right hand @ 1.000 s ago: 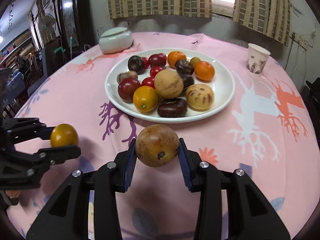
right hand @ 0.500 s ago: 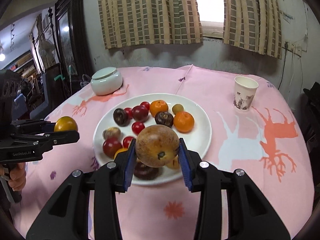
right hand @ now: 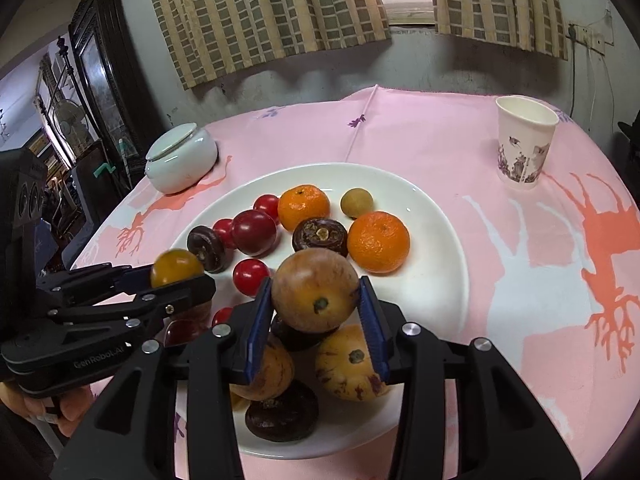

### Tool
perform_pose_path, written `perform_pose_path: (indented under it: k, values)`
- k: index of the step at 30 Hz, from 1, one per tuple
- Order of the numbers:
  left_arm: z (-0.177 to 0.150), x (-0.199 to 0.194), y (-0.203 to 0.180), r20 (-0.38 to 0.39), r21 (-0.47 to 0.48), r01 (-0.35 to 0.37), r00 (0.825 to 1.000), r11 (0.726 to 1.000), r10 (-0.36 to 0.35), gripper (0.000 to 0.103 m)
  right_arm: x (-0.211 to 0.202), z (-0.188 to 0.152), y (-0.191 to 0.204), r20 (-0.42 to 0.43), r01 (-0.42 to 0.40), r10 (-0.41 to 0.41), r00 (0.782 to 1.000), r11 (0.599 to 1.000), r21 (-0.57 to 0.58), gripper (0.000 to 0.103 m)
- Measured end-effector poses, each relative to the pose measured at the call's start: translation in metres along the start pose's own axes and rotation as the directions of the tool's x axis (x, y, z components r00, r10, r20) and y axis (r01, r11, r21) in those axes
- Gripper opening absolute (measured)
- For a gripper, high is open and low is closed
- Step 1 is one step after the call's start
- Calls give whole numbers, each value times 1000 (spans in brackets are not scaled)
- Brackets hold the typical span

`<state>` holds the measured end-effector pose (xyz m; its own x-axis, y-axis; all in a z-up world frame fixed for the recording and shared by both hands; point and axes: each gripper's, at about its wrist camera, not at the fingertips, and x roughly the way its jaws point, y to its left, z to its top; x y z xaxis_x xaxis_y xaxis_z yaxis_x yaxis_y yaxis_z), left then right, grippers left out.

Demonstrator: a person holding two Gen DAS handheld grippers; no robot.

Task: Organize fruits

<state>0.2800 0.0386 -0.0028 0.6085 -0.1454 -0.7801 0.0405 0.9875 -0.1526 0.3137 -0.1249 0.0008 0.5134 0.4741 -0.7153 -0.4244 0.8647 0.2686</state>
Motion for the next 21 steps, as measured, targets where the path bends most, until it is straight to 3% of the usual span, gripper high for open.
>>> perform_pose_path:
  k: [2,4,9,12,21]
  values:
    - [-1,-7,0,29,-2,5,1000,1000,-5,70,-6,-1,-2,14,-7,7,1000,1000,11,53]
    - [-2,-17,-2,53,9,-2,999,1000,2,74,-15,-3,-5,43,-2,0,999,1000,27,63]
    - [-17,-44,-3,59,7,36,998,999,-36,89,-43,-15,-10,70,25,-29,997,998,57,63]
    - [-35,-59,-4,34,-9,96,995,995,-96,96,-64,-31,-6,64,46,-48,997,999,29,64]
    - [-101,-95,0,44,-53,96,995,994,-93,101,-121,-107,6,63,119,-119,991,993,-7,65]
